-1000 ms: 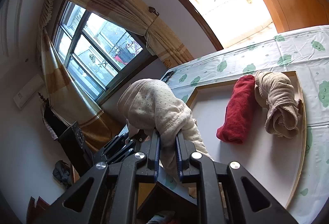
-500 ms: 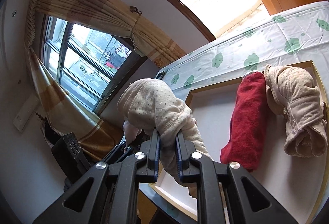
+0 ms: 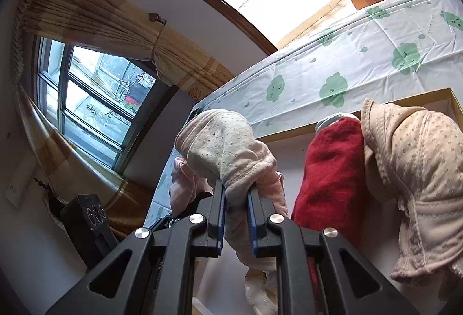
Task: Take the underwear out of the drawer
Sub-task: 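Open the right tool onto the tray while the left tool releases the pink underwear, then move both open tools back down into the drawer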
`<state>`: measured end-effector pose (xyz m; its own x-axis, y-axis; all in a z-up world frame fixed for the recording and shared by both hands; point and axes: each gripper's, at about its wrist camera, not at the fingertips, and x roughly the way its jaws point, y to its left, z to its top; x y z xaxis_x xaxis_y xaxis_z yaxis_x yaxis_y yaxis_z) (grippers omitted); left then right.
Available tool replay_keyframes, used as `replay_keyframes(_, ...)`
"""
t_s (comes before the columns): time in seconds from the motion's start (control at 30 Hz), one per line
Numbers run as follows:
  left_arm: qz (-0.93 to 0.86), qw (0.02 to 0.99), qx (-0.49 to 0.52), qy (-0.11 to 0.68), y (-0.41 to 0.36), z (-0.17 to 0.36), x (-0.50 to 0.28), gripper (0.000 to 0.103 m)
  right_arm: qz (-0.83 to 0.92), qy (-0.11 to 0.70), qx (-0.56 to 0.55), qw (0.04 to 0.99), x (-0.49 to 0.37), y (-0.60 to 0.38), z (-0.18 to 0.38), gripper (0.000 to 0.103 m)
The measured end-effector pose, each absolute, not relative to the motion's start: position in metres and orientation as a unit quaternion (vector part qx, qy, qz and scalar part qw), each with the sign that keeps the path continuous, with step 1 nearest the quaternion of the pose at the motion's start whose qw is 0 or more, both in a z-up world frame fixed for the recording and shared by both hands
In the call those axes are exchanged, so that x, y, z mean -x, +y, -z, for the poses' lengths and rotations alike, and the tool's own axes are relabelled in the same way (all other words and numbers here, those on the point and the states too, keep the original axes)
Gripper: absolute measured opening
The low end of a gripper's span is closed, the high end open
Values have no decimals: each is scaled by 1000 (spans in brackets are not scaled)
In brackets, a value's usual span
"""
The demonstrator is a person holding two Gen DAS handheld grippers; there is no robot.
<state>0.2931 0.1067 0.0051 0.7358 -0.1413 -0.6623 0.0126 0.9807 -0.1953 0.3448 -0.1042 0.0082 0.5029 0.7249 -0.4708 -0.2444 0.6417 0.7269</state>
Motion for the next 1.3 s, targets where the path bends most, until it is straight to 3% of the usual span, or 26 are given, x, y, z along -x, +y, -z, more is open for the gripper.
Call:
replay_keyframes(0.37, 52, 906, 106, 406, 102, 8, -323, 23, -275, 411, -283, 822, -362, -100, 8, 15)
replay_keyframes(0.5, 51, 902, 103, 416, 101, 12, -324, 33, -274, 415, -281, 821, -361, -102, 10, 22)
replay_keyframes(0.63, 51, 907, 95, 408, 99, 5, -317, 55, -272, 420, -271, 822, -356, -107, 9, 50)
replay_keyframes(0.73, 50, 910, 89, 401, 97, -1, -308, 60, -268, 411, -265, 830, -346, -113, 3, 60)
replay_keyframes(0.8, 46, 914, 78, 396, 96, -6, -302, 65, -262, 406, -256, 837, -340, -115, -2, 62)
replay_keyframes(1.3, 53, 926, 67, 368, 100, -28, -236, 67, -269, 387, -257, 844, -276, -137, -22, 70)
